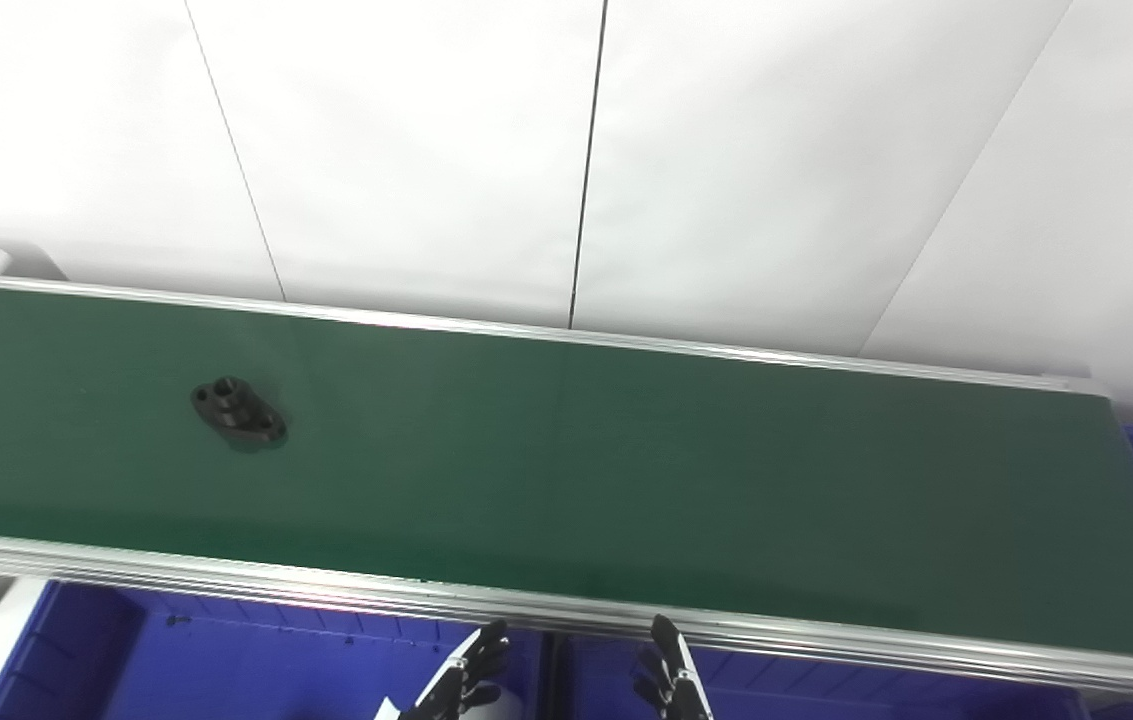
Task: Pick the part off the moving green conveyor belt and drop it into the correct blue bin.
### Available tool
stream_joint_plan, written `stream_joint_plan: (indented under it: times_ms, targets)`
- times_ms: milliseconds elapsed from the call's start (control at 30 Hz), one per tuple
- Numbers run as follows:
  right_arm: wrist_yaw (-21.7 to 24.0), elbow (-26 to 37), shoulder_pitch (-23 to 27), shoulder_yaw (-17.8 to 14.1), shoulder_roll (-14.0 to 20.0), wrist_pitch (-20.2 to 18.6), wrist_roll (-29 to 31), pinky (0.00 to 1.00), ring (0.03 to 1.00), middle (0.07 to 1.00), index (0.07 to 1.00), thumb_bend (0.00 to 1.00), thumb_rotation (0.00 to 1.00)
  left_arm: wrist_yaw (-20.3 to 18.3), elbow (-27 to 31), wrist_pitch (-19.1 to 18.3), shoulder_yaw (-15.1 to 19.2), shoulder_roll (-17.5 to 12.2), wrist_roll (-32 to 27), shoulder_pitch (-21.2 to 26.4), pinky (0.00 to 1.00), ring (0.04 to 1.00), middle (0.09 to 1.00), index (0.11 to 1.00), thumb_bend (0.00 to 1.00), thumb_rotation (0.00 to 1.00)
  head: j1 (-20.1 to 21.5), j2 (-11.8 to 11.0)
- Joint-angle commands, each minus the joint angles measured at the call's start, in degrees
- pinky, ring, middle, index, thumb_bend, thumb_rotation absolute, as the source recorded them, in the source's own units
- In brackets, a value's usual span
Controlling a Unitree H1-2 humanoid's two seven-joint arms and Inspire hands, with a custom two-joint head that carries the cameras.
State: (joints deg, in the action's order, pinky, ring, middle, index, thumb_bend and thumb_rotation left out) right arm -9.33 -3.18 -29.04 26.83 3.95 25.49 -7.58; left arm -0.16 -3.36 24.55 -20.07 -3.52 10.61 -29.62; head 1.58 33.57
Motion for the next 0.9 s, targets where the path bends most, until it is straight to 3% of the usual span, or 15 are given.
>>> stream_joint_plan:
  times_ms: [0,567,867]
  targets:
    - [0.67,-0.77,-1.02,0.09,0.30,1.43,-0.13,0.91,0.966,1.000,1.000,0.96,0.95,0.65,1.48,2.32,-0.25,0.34,0.46,-0.66,0.83,0.890,0.910,0.920,0.70,0.88,-0.32,0.15]
    - [2.19,-0.23,-1.40,-0.93,1.11,1.41,1.05,0.95,0.972,1.000,1.000,0.97,0.94,3.17,0.89,2.32,-2.10,0.59,2.29,-0.41,0.81,0.882,0.906,0.911,0.69,0.88,-3.94,0.00]
    - [3.98,0.31,-1.39,-2.18,1.89,1.41,2.17,0.96,0.989,1.000,1.000,0.97,0.94,5.29,0.06,2.33,-3.78,0.94,3.51,0.15,0.79,0.880,0.901,0.905,0.67,0.87,-7.97,-0.14]
